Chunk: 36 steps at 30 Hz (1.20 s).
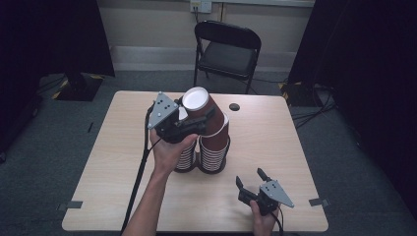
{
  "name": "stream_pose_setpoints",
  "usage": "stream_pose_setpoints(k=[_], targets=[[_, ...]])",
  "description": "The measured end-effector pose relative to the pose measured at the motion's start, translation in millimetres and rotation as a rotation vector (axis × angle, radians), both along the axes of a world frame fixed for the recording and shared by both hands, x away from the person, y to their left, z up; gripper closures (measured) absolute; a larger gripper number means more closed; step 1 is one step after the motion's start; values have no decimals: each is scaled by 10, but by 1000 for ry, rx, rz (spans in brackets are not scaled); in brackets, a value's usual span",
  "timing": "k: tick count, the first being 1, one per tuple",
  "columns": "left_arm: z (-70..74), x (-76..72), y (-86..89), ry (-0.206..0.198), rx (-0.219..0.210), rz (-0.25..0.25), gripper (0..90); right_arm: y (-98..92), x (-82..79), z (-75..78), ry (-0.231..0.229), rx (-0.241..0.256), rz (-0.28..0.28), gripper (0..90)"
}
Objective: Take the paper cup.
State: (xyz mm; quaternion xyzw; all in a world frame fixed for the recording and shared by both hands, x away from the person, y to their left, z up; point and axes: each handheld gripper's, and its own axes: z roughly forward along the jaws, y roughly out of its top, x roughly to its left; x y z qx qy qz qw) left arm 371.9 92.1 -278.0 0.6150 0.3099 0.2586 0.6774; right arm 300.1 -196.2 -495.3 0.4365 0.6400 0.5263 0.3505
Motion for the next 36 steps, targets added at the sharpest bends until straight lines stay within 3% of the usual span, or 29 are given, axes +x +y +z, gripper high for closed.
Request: stream_pose_setpoints(k=[8, 11, 13, 17, 20, 25, 29, 32, 36], targets=[[-58, -151, 46, -11, 58, -3, 217, 1, 5, 1, 3, -2, 3, 166], [-81, -202, 97, 2, 57, 0, 217, 2, 6, 1, 5, -3, 5, 167], [-101, -245, 143, 6, 89, 32, 217, 1, 6, 1, 4, -2, 5, 167], [-153, -300, 260, 32, 43, 13, 217, 5, 8, 2, 8, -6, 7, 167], [-200, -383, 294, 29, 69, 21, 217, 2, 6, 2, 7, -4, 8, 167], [-351, -498, 369, 48, 83, 20, 216, 5, 9, 2, 9, -8, 9, 166], [-504, -494, 425, 79, 109, 31, 217, 10, 7, 2, 7, -13, 7, 167], [-620, -502, 445, 77, 116, 38, 217, 15, 8, 3, 8, -18, -3, 166], [-761, -498, 451, 113, 122, 37, 216, 27, 9, 5, 14, -24, -14, 166]])
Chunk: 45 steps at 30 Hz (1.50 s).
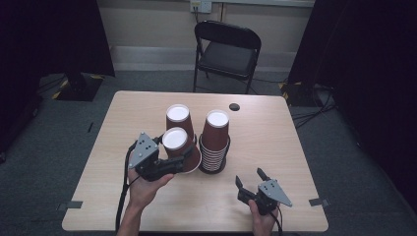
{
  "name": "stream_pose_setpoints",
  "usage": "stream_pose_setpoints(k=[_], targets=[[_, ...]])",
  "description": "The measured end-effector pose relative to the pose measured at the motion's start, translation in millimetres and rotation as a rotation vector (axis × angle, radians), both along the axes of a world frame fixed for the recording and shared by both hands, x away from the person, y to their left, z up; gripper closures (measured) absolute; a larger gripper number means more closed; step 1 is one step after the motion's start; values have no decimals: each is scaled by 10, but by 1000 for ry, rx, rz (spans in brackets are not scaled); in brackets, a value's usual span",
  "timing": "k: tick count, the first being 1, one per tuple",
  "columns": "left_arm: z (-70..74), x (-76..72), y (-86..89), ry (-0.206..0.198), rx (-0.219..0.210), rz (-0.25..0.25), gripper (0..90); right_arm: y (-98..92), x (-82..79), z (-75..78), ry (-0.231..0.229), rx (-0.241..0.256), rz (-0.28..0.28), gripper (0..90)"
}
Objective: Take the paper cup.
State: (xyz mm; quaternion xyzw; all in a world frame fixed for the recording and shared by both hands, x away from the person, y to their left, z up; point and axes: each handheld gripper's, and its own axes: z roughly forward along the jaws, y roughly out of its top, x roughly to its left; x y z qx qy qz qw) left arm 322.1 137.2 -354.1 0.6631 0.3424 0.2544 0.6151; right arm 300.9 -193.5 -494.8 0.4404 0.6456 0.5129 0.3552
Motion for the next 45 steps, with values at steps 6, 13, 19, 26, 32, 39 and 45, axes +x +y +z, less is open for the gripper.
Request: stream_pose_setpoints(k=[6, 13, 19, 26, 32, 39, 45], targets=[[-174, 10, -12, 47, 10, -2, 216, 33, -18, 1, -9, -30, 16, 194], [-419, 27, -74, 115, 11, -15, 216, 178, -46, 12, 82, -54, 87, 221], [-561, 1, -89, 160, -22, -30, 216, 362, -84, 11, 88, -58, 173, 246], [-677, 8, -50, 215, -107, -74, 216, 474, -154, 9, 64, -39, 262, 316], [-796, 19, 24, 283, -198, -96, 216, 546, -206, 18, 35, -36, 337, 370], [-906, 9, 96, 342, -288, -94, 216, 625, -205, 17, 66, -9, 435, 403], [-1002, -30, 120, 391, -370, -87, 216, 647, -187, 24, 71, 36, 484, 422]])
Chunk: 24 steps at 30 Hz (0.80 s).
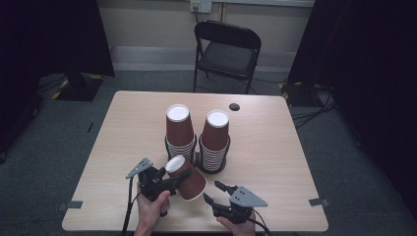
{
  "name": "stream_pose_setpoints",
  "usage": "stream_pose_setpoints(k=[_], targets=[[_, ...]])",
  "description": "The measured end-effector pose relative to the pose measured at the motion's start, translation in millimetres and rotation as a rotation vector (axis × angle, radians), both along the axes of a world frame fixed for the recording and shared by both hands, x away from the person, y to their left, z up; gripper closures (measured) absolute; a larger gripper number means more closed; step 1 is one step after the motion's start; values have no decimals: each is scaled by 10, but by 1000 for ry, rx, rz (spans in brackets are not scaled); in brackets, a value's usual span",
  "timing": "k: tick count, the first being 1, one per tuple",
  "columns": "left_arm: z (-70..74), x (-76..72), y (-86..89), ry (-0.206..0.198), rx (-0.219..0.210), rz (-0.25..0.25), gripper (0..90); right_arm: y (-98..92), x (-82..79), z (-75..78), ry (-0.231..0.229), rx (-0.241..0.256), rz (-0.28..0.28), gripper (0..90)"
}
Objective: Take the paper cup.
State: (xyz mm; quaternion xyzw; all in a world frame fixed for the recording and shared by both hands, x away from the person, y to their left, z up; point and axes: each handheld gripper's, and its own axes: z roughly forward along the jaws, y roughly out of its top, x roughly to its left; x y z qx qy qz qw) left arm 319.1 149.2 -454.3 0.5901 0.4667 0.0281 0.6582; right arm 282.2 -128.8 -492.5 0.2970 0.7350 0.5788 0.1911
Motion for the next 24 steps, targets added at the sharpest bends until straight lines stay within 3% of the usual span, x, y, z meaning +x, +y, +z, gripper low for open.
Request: stream_pose_setpoints(k=[3, 12, 14, 16, 18, 24], targets=[[-22, -26, -11, 16, -23, 3, 217, 7, 5, -3, -3, 3, 13, 437], [-20, -85, 36, 36, -115, 0, 216, 4, 15, 20, -55, 86, 47, 455], [-17, -97, 35, 39, -119, 3, 216, 7, 26, 29, -67, 103, 53, 457], [-20, -91, 36, 57, -153, -18, 216, 13, 39, 32, -87, 122, 61, 458], [-5, -103, 27, 53, -131, -2, 216, 26, 55, 28, -97, 126, 64, 458], [21, -139, -29, 47, -146, -31, 216, 84, 84, 14, -147, 135, 84, 491]])
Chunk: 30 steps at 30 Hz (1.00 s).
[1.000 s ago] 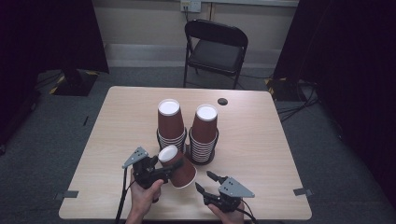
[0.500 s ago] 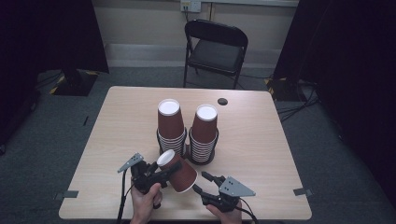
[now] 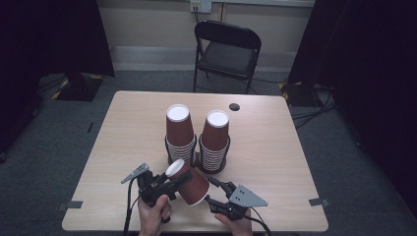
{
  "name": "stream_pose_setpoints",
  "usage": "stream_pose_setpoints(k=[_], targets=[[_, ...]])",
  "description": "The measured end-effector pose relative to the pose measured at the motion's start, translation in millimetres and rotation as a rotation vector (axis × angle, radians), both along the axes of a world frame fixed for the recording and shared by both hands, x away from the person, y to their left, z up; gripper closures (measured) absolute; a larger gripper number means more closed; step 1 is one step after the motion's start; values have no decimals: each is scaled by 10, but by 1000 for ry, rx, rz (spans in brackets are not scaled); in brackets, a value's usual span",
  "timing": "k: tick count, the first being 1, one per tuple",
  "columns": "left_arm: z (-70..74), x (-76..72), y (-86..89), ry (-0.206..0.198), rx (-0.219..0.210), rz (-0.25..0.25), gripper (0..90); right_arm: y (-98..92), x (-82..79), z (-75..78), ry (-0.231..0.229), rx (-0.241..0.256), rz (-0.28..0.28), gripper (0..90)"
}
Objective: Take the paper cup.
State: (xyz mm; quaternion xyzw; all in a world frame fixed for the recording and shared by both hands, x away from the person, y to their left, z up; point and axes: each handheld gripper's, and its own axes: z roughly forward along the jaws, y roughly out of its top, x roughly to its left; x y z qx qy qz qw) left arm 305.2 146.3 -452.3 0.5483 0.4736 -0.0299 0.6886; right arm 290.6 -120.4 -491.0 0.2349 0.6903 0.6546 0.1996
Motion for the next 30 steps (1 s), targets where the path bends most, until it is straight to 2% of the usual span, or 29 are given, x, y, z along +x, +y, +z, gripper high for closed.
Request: stream_pose_setpoints(k=[6, 9, 11, 15, 17, 19, 21, 22, 24, 30], targets=[[18, -33, -67, 2, -22, -12, 216, 54, 57, 30, -45, 1, 9, 546], [22, -38, -74, 5, -34, -20, 215, 69, 91, 36, -49, 8, 8, 592], [16, -36, -92, 10, -26, -30, 214, 76, 97, 41, -55, 7, 7, 627], [-14, -22, -101, 31, -27, -28, 210, 94, 100, 48, -66, -14, 5, 674], [-23, -15, -103, 23, -8, -29, 207, 95, 98, 37, -57, -29, 6, 699], [-1, -19, -98, 6, 27, -6, 186, 89, 95, 28, -59, -46, 0, 766], [26, -17, -104, -5, 25, -11, 178, 71, 89, 32, -68, -30, -11, 807], [40, -19, -110, -11, 40, -13, 170, 62, 84, 36, -69, -27, -13, 820], [56, -18, -119, -32, 65, -11, 153, 50, 78, 44, -72, -24, -15, 832], [59, 22, -89, -44, 89, -31, 138, 51, 62, 37, -68, -36, -14, 840]])
